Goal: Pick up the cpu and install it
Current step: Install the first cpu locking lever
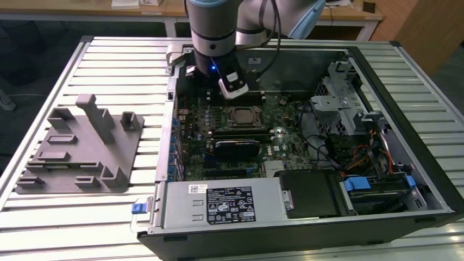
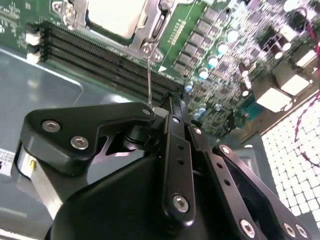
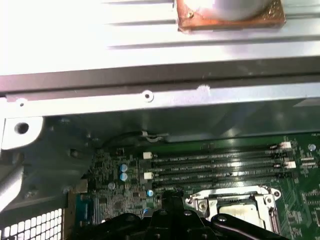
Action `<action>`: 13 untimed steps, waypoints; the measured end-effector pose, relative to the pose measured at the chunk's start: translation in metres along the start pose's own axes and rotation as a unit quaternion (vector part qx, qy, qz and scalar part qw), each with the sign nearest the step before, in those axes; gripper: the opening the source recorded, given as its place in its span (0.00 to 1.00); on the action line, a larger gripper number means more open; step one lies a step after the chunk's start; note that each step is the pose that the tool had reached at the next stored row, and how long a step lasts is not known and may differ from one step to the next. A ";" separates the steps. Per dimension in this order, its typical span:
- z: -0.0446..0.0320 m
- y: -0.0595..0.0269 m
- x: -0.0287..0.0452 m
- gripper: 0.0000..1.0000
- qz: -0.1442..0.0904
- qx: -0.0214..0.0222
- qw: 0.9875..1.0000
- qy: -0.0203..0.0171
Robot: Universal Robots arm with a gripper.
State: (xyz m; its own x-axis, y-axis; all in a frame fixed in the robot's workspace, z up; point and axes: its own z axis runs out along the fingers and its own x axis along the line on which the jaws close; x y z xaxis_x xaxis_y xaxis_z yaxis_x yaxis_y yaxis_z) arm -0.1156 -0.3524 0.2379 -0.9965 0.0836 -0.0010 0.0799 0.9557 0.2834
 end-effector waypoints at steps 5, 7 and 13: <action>-0.0031 0.0009 0.0001 0.11 0.000 -0.010 1.000 0.001; -0.0031 0.0009 0.0000 0.11 0.000 -0.010 1.000 0.001; -0.0032 0.0012 -0.0028 0.11 0.000 -0.010 1.000 0.001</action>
State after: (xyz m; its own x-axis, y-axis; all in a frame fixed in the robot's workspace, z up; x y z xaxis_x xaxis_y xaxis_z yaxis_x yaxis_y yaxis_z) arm -0.1128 -0.3524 0.2413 -0.9965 0.0836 0.0006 0.0799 0.9498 0.3024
